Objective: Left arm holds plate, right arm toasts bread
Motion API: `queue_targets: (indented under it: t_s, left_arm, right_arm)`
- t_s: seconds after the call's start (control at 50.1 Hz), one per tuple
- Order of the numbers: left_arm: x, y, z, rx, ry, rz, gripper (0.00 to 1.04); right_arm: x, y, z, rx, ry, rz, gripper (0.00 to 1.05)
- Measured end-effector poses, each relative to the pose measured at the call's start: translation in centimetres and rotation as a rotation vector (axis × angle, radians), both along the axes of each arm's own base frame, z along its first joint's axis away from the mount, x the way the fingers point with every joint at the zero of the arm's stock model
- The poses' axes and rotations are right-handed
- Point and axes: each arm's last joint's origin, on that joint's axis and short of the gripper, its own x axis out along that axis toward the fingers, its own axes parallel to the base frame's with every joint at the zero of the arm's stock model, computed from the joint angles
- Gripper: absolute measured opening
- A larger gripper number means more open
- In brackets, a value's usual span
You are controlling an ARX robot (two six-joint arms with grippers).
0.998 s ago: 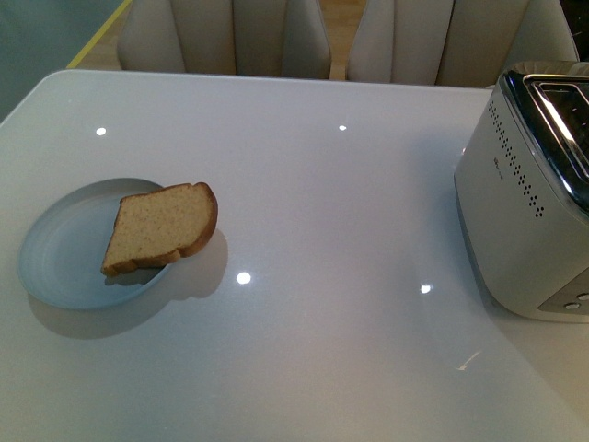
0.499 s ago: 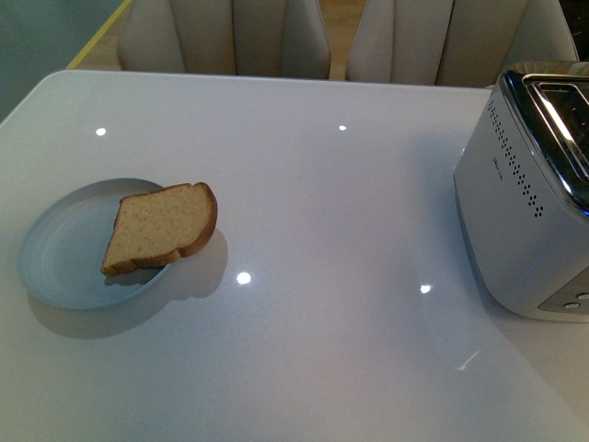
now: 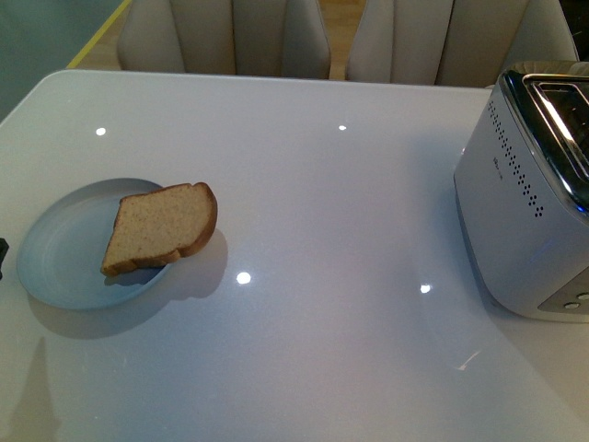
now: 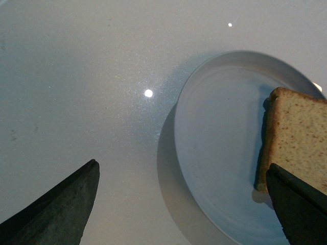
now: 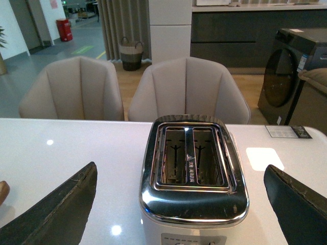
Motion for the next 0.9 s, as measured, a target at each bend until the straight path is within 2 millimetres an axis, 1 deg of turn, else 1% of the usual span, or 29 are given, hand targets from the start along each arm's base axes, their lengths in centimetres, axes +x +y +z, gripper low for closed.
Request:
queue_targets:
  t_s: [0.18, 0.439, 0.699, 0.819, 0.859, 0.899]
  left_arm:
    - [1.7, 0.1, -2.3, 0.0, 0.051, -0.026, 0.97]
    - [4.0, -0.1, -3.7, 0.009, 0.074, -0.073, 0.97]
    - [4.7, -1.0, -5.3, 0.01, 0.119, -0.118, 0.97]
    - [5.0, -1.5, -5.5, 0.011, 0.118, -0.136, 0.97]
    - [5.1, -1.5, -5.5, 0.012, 0.117, -0.14, 0.96]
    - [5.1, -1.6, -5.5, 0.012, 0.121, -0.142, 0.91]
  right_arm:
    - [0.0, 0.0, 0.0, 0.0, 0.0, 0.0, 0.96]
    - [0.0, 0.0, 0.0, 0.0, 0.0, 0.0, 0.96]
    - [0.0, 0.0, 0.0, 0.0, 0.0, 0.0, 0.96]
    - [0.0, 0.0, 0.0, 0.0, 0.0, 0.0, 0.96]
    - [0.0, 0.0, 0.0, 0.0, 0.0, 0.0, 0.96]
    - [0.0, 0.0, 0.0, 0.0, 0.0, 0.0, 0.96]
